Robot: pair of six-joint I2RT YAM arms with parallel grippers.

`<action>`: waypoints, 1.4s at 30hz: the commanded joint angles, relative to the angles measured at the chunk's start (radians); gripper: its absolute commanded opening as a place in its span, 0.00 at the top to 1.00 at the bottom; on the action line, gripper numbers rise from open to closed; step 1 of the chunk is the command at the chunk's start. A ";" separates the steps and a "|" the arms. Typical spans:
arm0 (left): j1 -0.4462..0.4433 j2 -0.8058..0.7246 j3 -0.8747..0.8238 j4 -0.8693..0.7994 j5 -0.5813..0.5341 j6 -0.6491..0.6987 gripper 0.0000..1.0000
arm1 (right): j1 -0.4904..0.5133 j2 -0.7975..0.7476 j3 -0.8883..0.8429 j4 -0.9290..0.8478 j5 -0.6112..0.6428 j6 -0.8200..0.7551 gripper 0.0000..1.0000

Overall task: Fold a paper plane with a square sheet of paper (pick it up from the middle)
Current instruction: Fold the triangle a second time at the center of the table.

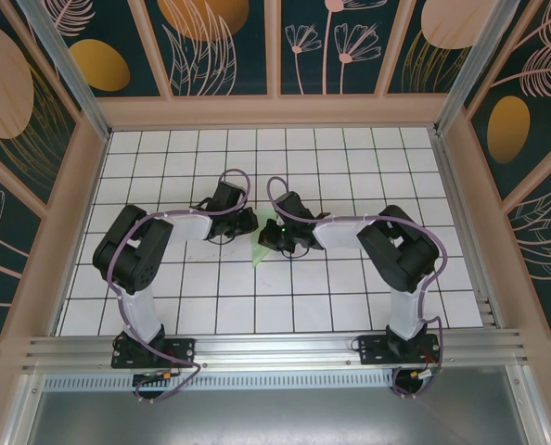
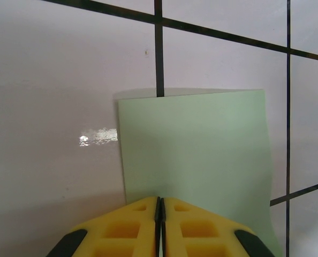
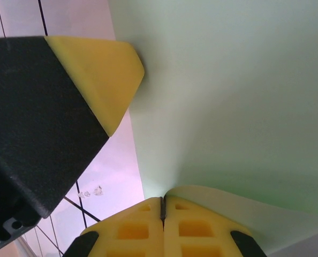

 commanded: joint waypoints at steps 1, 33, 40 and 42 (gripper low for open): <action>0.002 0.029 0.014 -0.016 0.028 0.014 0.86 | 0.011 0.029 0.033 -0.042 -0.021 -0.051 0.98; 0.002 0.038 0.008 -0.010 0.041 0.013 0.86 | 0.008 0.063 0.082 -0.068 0.001 -0.114 0.98; 0.002 0.038 0.007 -0.010 0.042 0.014 0.86 | 0.007 0.073 0.088 -0.079 -0.001 -0.118 0.98; 0.002 0.039 0.007 -0.010 0.041 0.013 0.86 | 0.007 0.074 0.085 -0.079 0.002 -0.117 0.98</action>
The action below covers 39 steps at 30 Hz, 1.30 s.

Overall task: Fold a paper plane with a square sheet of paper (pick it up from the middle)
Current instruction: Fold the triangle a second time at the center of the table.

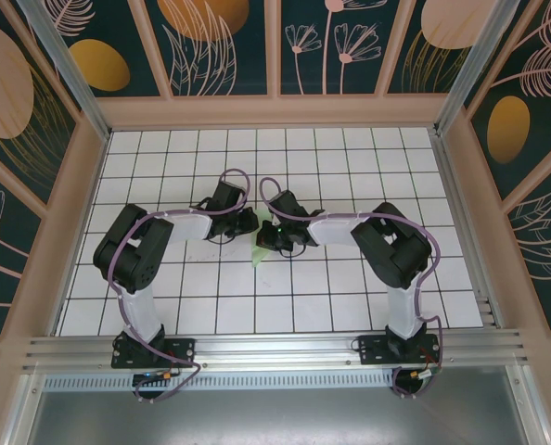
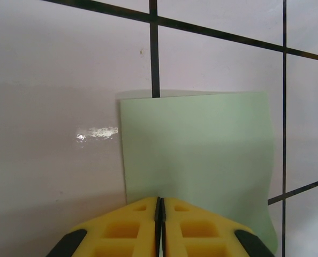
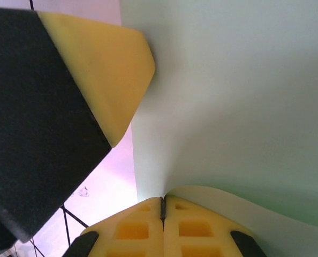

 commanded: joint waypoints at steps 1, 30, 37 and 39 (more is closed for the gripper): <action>-0.003 0.031 0.005 -0.018 0.020 0.013 0.86 | 0.000 0.025 0.018 -0.012 0.010 -0.012 0.98; 0.117 -0.200 -0.095 0.008 0.096 -0.018 0.80 | -0.009 0.007 -0.035 0.018 0.019 0.000 0.73; 0.117 -0.231 -0.162 0.072 0.208 -0.030 0.81 | -0.013 -0.002 -0.047 0.029 0.021 0.007 0.81; 0.115 -0.233 -0.178 0.087 0.236 -0.036 0.82 | -0.013 -0.004 -0.047 0.025 0.022 0.007 0.82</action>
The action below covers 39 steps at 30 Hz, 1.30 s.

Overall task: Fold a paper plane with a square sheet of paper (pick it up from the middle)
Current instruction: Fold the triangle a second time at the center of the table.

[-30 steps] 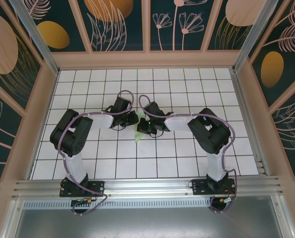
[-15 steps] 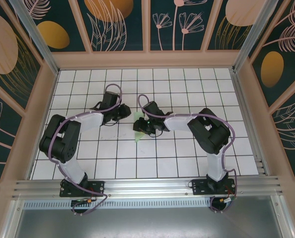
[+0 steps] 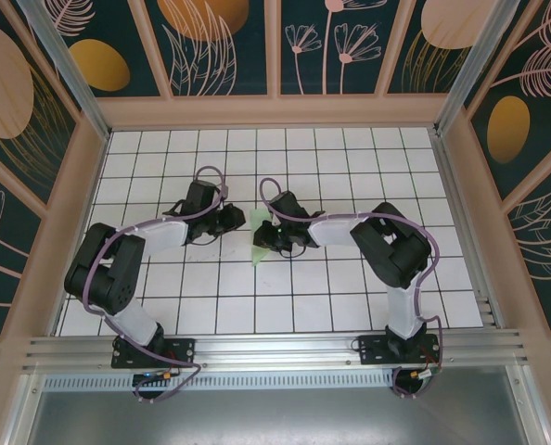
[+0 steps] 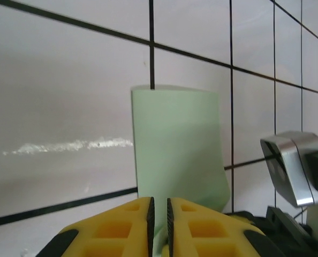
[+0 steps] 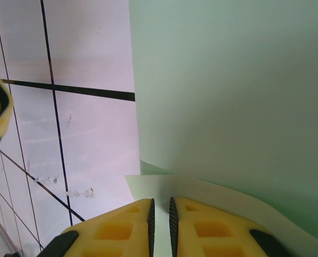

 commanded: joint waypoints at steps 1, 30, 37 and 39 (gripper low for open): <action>-0.005 -0.023 -0.036 0.051 0.084 -0.015 0.82 | -0.007 -0.007 -0.026 -0.028 0.038 0.003 0.82; -0.081 0.072 -0.028 0.065 0.084 -0.007 0.90 | -0.016 -0.051 -0.064 -0.008 0.060 0.042 0.94; -0.088 0.057 -0.057 0.069 0.091 -0.009 0.94 | -0.019 -0.042 -0.065 -0.002 0.060 0.056 0.95; -0.090 0.059 -0.059 0.070 0.092 -0.008 0.95 | -0.018 -0.040 -0.067 -0.001 0.059 0.059 0.95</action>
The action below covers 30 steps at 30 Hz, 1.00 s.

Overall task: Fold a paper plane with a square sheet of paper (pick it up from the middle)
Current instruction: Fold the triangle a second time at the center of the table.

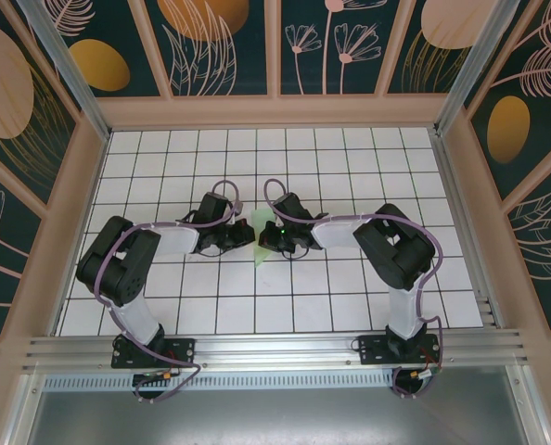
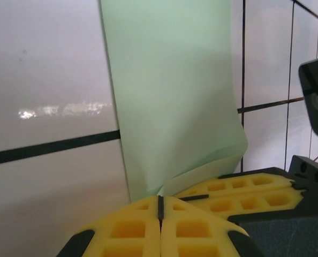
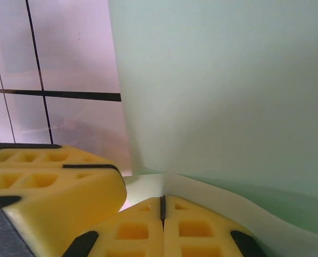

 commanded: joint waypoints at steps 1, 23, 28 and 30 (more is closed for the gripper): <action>-0.008 -0.021 -0.014 0.012 0.013 -0.002 0.96 | -0.012 -0.014 -0.026 -0.020 0.036 0.018 0.95; -0.015 0.045 0.023 -0.074 -0.110 0.031 0.99 | -0.043 -0.101 -0.115 0.151 -0.058 -0.005 0.95; -0.015 -0.021 0.024 -0.085 -0.137 0.029 0.98 | -0.043 -0.068 -0.100 0.124 -0.038 0.001 0.95; -0.014 -0.028 0.023 -0.089 -0.141 0.028 0.98 | -0.044 -0.062 -0.096 0.118 -0.031 0.001 0.95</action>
